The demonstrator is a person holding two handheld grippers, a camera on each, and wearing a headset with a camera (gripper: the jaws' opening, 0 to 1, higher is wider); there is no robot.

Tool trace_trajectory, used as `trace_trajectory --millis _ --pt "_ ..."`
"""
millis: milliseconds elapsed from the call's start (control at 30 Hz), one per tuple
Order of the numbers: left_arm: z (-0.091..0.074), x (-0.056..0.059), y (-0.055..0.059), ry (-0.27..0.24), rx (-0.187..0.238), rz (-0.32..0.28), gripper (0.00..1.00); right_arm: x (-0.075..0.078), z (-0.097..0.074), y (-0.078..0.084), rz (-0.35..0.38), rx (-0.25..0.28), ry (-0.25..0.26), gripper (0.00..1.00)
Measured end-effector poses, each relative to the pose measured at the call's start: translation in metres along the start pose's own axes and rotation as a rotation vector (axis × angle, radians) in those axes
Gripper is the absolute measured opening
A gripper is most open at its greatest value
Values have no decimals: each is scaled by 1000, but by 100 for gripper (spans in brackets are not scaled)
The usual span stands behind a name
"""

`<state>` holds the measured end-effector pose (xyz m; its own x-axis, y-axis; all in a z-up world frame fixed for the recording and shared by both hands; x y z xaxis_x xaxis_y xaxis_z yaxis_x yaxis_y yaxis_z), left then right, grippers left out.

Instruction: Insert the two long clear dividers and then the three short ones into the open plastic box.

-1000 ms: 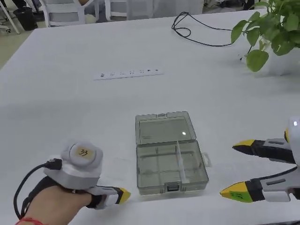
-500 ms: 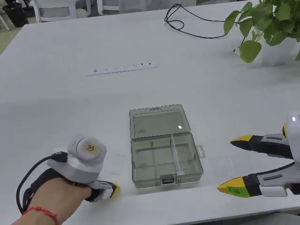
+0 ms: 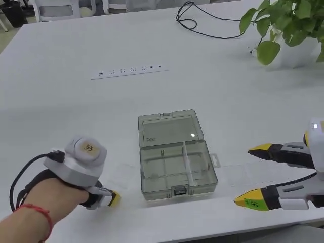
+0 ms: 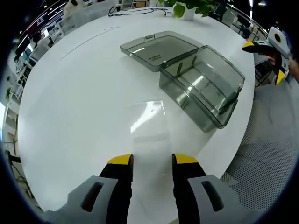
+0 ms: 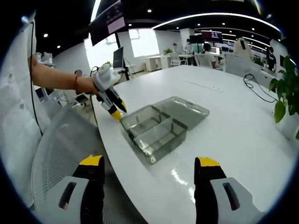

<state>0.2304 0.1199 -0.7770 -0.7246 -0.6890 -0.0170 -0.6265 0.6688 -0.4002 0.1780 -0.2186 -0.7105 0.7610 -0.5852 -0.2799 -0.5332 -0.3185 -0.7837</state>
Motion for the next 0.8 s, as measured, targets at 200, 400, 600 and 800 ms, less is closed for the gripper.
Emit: trace_trajectory --millis 200,400,600,800 --pt "1 2 -2 -12 -23 5 32 2 -1 3 -21 -15 -4 82" --pt "0 2 -4 -22 -37 -20 32 2 -1 4 -31 -26 -1 82" --pt "-1 -1 -2 -12 -12 -48 31 2 0 6 -43 -43 1 82" --pt "-1 -1 -2 5 16 -93 30 2 2 7 -50 -56 1 82"
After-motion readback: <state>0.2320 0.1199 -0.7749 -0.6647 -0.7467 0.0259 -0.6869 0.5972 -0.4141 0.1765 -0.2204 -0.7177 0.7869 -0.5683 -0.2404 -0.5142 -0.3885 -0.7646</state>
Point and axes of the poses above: the centre of the closed fingertips' face, and the gripper's own axes: z roughly forward along the fingers, x roughly to its right, y roughly out of its underside, the point moved 8 cm from there along -z, roughly backward along the fingers, and after that the axes turned 8 degrees about z, right-handed, at the moved point
